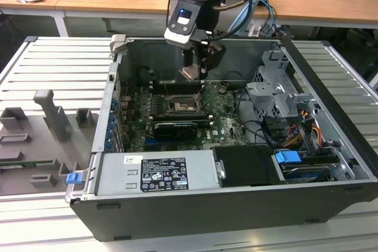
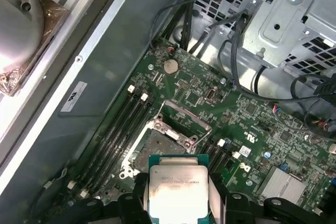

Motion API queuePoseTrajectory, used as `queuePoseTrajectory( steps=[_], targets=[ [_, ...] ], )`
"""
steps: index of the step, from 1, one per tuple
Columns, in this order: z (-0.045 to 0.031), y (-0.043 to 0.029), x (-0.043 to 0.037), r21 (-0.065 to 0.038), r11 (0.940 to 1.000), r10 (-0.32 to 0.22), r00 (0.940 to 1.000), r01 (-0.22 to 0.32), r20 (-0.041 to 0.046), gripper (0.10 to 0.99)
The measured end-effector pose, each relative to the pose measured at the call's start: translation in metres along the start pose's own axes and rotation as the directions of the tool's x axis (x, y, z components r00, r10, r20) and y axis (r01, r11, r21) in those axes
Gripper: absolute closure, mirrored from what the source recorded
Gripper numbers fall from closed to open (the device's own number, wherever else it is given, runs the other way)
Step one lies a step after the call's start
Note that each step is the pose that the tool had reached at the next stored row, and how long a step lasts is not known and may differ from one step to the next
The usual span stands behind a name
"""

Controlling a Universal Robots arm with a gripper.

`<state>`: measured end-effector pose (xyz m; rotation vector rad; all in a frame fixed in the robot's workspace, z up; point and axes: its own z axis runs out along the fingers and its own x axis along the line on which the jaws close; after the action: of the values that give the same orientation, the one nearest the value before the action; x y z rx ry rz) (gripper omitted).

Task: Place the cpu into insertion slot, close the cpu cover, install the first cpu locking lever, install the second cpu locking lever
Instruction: 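Place the cpu into insertion slot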

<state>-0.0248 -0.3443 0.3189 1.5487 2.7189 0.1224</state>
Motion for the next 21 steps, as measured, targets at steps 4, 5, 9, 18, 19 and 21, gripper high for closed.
queuePoseTrajectory(
  steps=[4,5,9,18,19,21],
  targets=[
    [0.0024,-0.0002,-0.0001,-0.001,0.9992,0.041,0.9992,-0.041,0.0028,0.545],
    [0.0028,-0.0002,-0.0001,-0.001,0.9987,0.051,0.9987,-0.051,0.0036,0.545],
    [0.0049,-0.0004,-0.0001,-0.002,0.9962,0.087,0.9962,-0.087,0.0059,0.545],
    [0.0155,-0.0012,-0.0004,-0.005,0.9713,0.238,0.9712,-0.238,0.0153,0.545],
    [0.0161,-0.0012,-0.0005,-0.006,0.9695,0.245,0.9694,-0.245,0.0157,0.545],
    [0.0179,-0.0013,-0.0005,-0.006,0.9646,0.264,0.9645,-0.264,0.0169,0.545]
  ],
)
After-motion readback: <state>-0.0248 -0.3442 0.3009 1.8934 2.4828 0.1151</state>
